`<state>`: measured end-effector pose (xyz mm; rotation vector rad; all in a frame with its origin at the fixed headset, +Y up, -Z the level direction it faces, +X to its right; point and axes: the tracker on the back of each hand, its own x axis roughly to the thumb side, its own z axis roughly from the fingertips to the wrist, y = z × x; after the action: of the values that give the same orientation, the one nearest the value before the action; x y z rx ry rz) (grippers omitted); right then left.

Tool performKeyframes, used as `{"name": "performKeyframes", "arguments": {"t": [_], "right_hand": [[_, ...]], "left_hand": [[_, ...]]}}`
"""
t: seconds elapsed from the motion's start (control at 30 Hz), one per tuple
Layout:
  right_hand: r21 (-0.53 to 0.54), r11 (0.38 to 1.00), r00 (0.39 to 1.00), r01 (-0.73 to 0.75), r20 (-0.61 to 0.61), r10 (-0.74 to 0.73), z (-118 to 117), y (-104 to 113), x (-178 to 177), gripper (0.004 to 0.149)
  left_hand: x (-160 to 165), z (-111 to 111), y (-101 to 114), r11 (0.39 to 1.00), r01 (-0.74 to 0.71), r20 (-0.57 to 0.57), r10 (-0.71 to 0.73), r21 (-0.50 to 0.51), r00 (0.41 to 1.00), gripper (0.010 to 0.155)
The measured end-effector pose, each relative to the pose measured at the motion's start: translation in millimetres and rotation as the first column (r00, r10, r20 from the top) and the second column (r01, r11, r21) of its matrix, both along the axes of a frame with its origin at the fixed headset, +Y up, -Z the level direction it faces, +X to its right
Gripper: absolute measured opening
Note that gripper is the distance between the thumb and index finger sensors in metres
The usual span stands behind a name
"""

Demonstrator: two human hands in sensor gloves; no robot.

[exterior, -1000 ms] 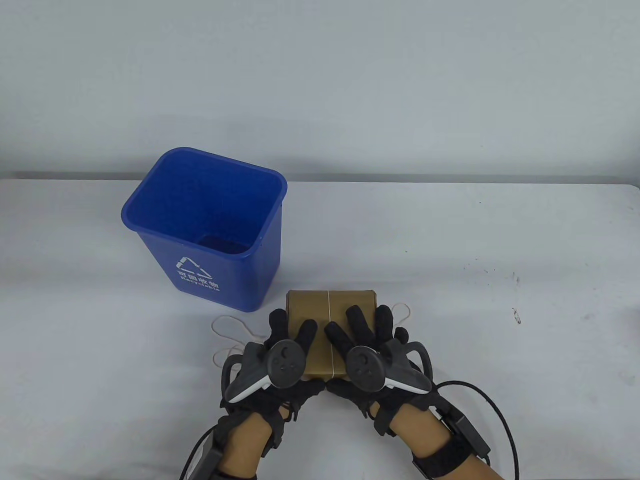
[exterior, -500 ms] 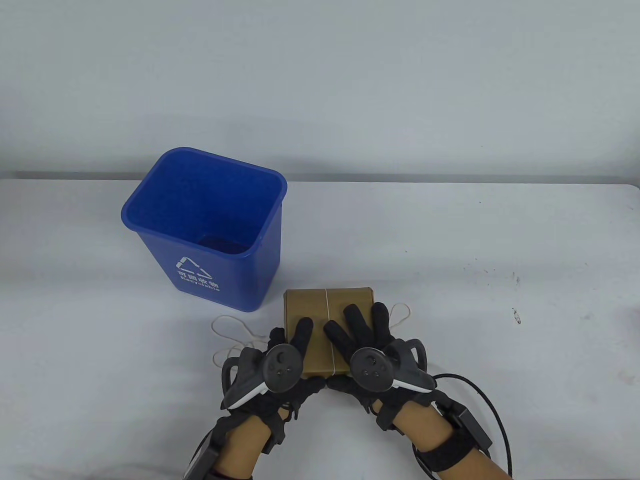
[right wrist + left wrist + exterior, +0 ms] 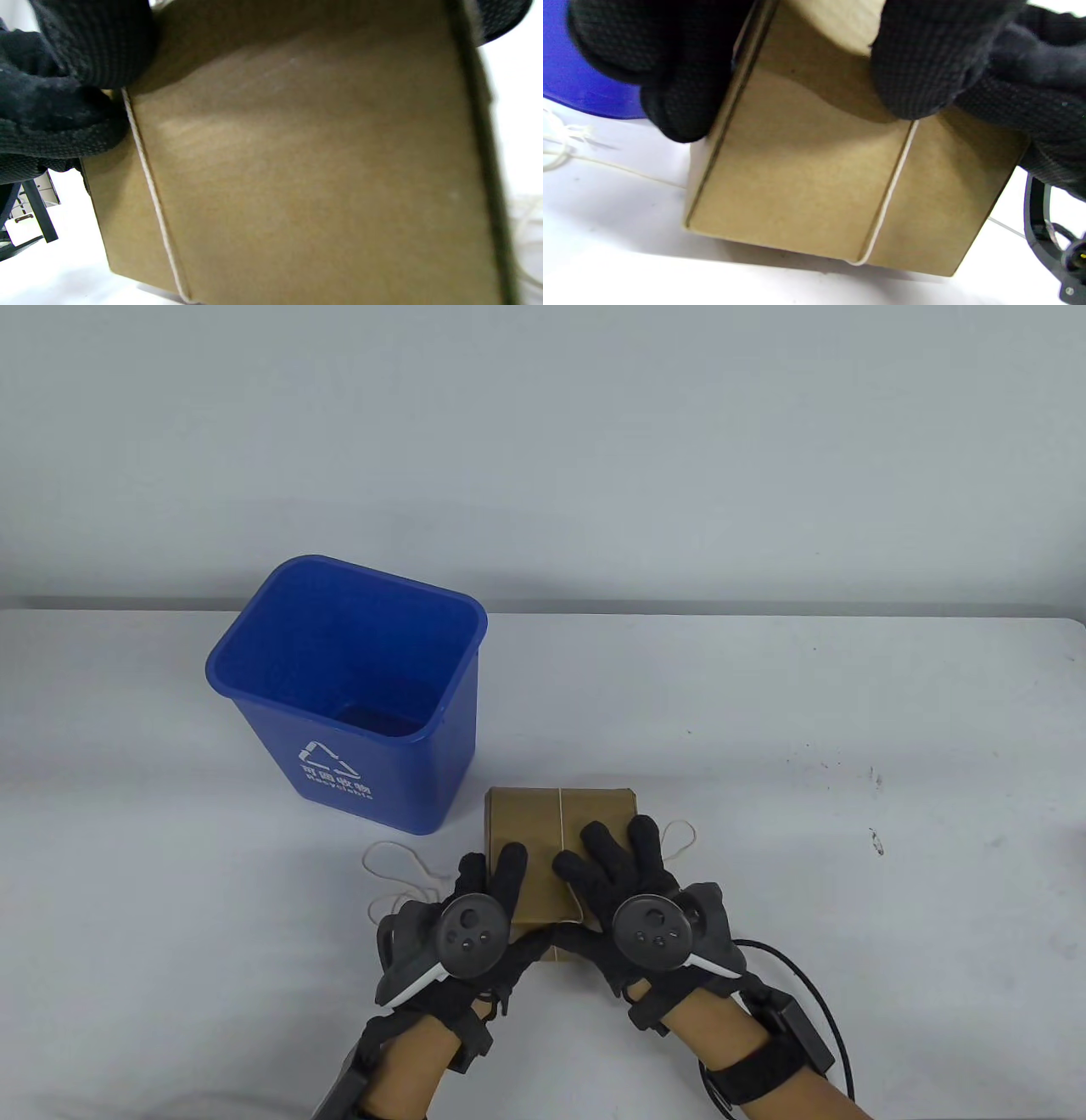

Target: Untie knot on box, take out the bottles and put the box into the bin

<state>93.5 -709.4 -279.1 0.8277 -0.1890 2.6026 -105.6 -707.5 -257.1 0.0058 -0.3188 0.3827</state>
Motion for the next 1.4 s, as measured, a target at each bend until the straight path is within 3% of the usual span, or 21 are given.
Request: {"name": "performKeyframes", "arguments": {"t": [0.1, 0.23, 0.7, 0.83, 1.03, 1.17, 1.3, 1.4], "right_hand": [[0.008, 1.000, 1.000, 0.028, 0.002, -0.028, 2.2, 2.1, -1.6, 0.060], [-0.019, 0.993, 0.993, 0.113, 0.023, -0.113, 3.7, 2.7, -0.9, 0.034], [-0.092, 0.980, 0.984, 0.177, 0.005, -0.177, -6.6, 14.4, 15.5, 0.033], [-0.119, 0.974, 0.979, 0.193, -0.050, -0.200, -13.1, 16.1, 21.6, 0.033], [-0.143, 0.978, 0.979, 0.152, -0.114, -0.169, -19.3, 15.8, 25.5, 0.036], [-0.088, 0.993, 0.987, 0.074, -0.134, -0.085, -18.0, 18.8, 25.2, 0.037], [0.076, 0.997, 0.996, 0.034, -0.090, -0.027, -12.3, 26.2, 25.0, 0.037], [0.126, 0.990, 0.996, 0.065, -0.068, -0.056, -11.1, 31.2, 28.9, 0.037]], "left_hand": [[-1.9, -1.0, -0.8, 1.000, -0.019, -0.003, 0.019, -0.008, 1.000, 0.096], [-4.9, -3.7, -4.8, 0.998, -0.042, -0.004, 0.041, -0.040, 0.999, 0.096], [-16.4, -8.9, -8.5, 0.993, -0.067, -0.014, 0.066, -0.096, 0.998, 0.095], [-18.8, -8.2, -6.4, 0.995, -0.067, 0.004, 0.068, -0.075, 0.998, 0.093], [-6.5, -6.5, -9.5, 0.997, 0.036, 0.055, -0.032, -0.064, 0.998, 0.090], [-6.0, -6.5, -9.9, 0.998, 0.040, 0.046, -0.038, -0.057, 0.998, 0.089], [-8.2, -7.6, -12.1, 0.995, 0.059, 0.026, -0.057, -0.078, 0.998, 0.091], [-8.4, -7.8, -12.4, 0.995, 0.051, 0.026, -0.049, -0.082, 0.998, 0.091]]}}
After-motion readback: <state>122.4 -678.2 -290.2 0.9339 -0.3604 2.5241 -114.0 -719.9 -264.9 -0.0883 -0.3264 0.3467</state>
